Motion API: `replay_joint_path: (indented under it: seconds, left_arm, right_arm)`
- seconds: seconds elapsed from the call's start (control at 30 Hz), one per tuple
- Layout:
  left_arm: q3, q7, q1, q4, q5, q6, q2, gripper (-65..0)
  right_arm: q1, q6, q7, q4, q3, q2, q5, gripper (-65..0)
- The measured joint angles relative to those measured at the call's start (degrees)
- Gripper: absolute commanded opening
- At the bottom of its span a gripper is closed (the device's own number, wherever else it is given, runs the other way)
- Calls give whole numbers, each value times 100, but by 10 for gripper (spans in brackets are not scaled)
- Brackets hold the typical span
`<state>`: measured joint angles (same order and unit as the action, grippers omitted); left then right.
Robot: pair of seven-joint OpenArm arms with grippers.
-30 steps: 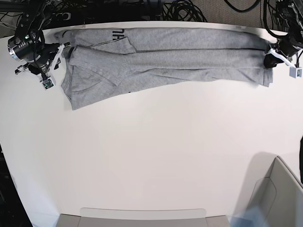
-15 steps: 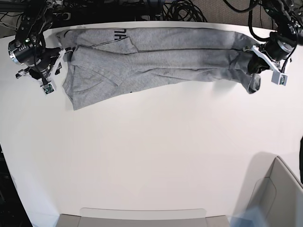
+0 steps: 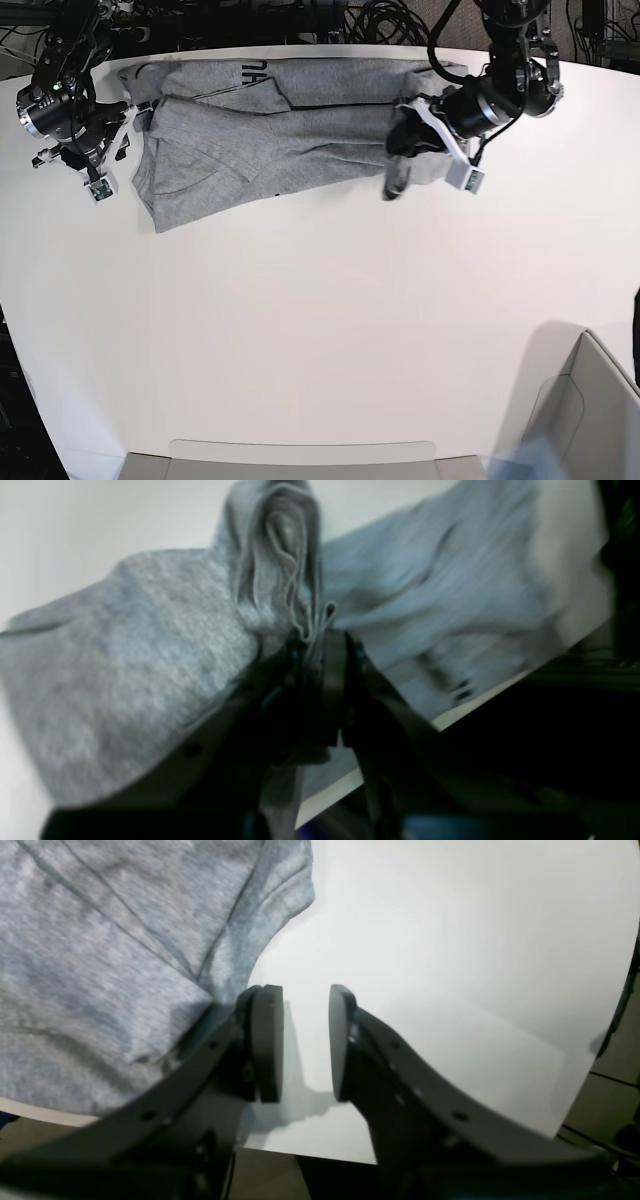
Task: Fold the T-shirt properly
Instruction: 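Carry the strip end with the left gripper toward the middle, folding it over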
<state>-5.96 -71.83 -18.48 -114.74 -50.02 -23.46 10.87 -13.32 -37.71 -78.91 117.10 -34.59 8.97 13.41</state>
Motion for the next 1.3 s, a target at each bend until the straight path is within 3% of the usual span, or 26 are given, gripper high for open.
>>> replay_joint_path:
  seconds: [0.03,0.13,0.27,0.43,0.6,0.77,0.87,0.93,1.1,1.3]
  left_arm:
    - [247,170,4,-2,-31,262,9,-650]
    - [809,313,33,2,28,636,20,-650]
    - [1217,352,221,2,31,872,26,-650]
    - [1244,354,229,28,42,872,39,-650]
    - [1261,337,234,28,728,885,-101,-650]
    - [1276,293,232,28,940,872,-179,-650]
    - [1432,297,232,26,946,883,-133,-538]
    - [1683,291,232,26,949,890,-114,-503]
    - [2218,293,232,26,870,866,-140,-516]
    - [2188,337,245,24,929,872,-122,-517]
  right_arm:
    - [2,0,-13,0,0,2,-7,-485]
    - [-7,0,0,0,0,2,-4,-485]
    - [-20,0,0,0,0,2,-7,-485]
    - [-17,0,0,0,0,2,-7,-485]
    - [-17,0,2,0,0,2,-4,-485]
    - [-20,0,2,0,0,2,-4,-485]
    - [-20,0,2,0,0,2,-4,-485]
    - [-20,0,2,0,0,2,-7,-485]
    - [-20,0,2,0,0,2,-4,-485]
    - [-26,0,2,0,0,4,-7,-485]
